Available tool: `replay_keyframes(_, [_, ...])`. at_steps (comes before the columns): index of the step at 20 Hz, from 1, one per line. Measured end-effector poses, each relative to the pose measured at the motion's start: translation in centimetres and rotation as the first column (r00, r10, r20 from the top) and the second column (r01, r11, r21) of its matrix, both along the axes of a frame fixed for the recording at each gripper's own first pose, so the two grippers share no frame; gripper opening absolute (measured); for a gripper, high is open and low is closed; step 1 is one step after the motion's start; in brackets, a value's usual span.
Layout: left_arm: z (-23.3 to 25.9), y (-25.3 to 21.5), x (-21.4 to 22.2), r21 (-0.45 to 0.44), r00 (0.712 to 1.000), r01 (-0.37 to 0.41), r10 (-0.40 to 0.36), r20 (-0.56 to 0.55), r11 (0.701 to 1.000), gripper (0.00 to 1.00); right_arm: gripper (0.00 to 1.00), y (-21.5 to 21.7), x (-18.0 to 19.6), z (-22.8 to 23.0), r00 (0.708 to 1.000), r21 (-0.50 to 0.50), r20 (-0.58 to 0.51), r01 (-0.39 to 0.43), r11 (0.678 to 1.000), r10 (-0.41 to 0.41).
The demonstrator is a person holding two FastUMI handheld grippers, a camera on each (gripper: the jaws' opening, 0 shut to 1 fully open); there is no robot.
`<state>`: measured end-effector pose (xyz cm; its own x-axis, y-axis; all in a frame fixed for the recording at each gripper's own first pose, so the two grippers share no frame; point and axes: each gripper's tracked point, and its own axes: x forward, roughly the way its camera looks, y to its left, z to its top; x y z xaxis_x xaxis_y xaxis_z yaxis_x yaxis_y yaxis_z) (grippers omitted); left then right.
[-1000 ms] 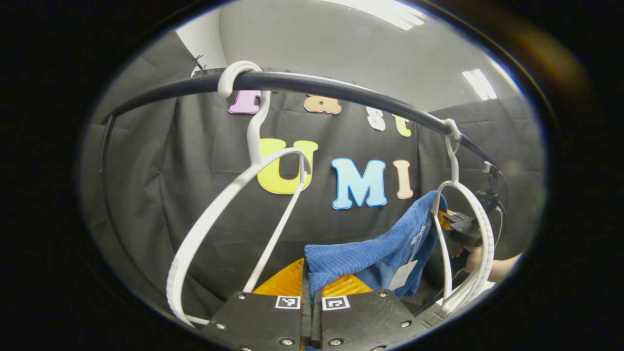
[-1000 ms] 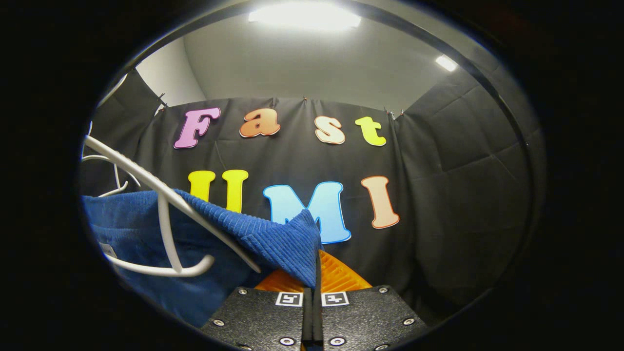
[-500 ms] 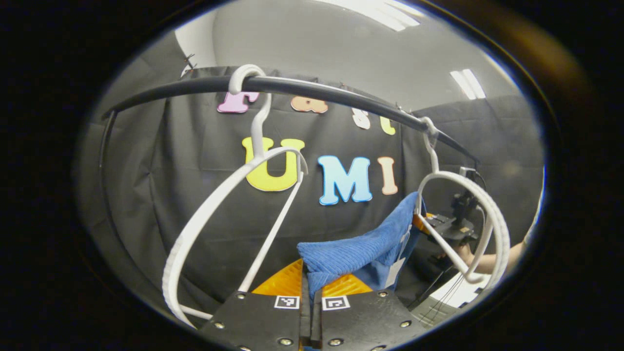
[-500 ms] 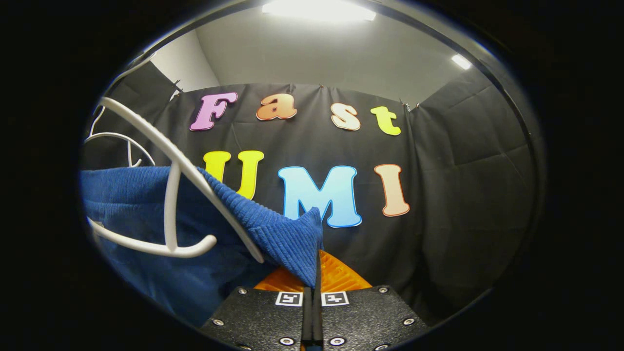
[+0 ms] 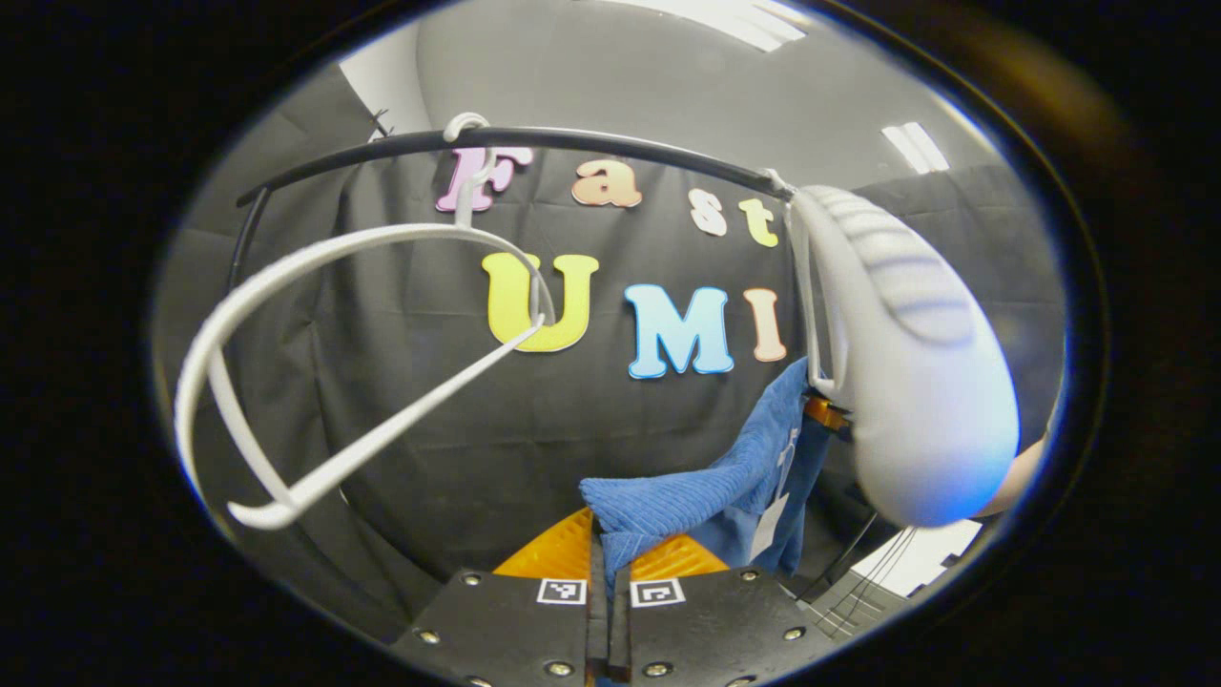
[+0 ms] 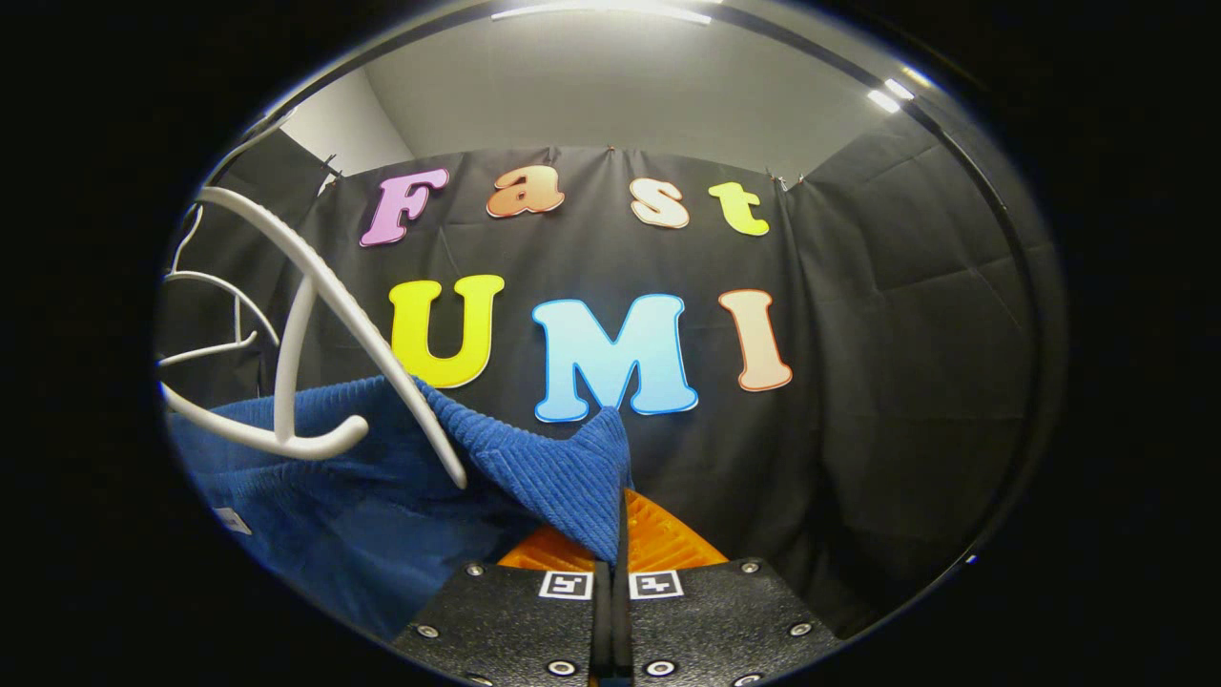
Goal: Grasp the clothes on the hanger with both hands and then place them into the laundry hamper below.
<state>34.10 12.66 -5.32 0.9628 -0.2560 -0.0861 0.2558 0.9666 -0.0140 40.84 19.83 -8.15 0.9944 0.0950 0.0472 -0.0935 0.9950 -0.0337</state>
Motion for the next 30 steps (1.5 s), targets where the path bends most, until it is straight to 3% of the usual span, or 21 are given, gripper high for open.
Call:
replay_keyframes(4, [-0.7, -0.6, -1.1, -0.029, 0.999, -0.047, 0.047, -0.015, 0.998, 0.02, 0.0, -1.9, -1.5, -2.1, 0.999, -0.019, -0.052, 0.002, 1.0, -0.003])
replay_keyframes(11, [-2.2, -2.7, -4.5, -0.055, 0.989, -0.142, 0.139, -0.056, 0.988, 0.02, 0.0, -3.5, -5.7, -4.9, 0.988, -0.039, -0.128, -0.097, 0.994, 0.092])
replay_keyframes(15, [-2.7, -3.1, -6.3, -0.076, 0.968, -0.243, 0.237, -0.084, 0.967, 0.01, 0.0, -4.8, -8.3, -5.6, 0.973, -0.02, -0.169, -0.166, 0.986, 0.16])
replay_keyframes(22, [-4.2, -3.2, -15.2, -0.16, 0.917, -0.39, 0.366, -0.159, 0.907, 0.02, 0.0, -7.6, -13.6, -6.0, 0.934, 0.021, -0.217, -0.286, 0.958, 0.284])
replay_keyframes(25, [-4.3, -3.3, -18.0, -0.164, 0.906, -0.413, 0.387, -0.172, 0.896, 0.0, 0.0, -8.8, -15.9, -6.3, 0.924, 0.018, -0.24, -0.304, 0.953, 0.299])
replay_keyframes(30, [-2.8, -3.7, -19.6, -0.183, 0.919, -0.386, 0.36, -0.161, 0.904, 0.03, 0.0, -9.8, -20.8, -5.3, 0.924, 0.028, -0.29, -0.254, 0.967, 0.251])
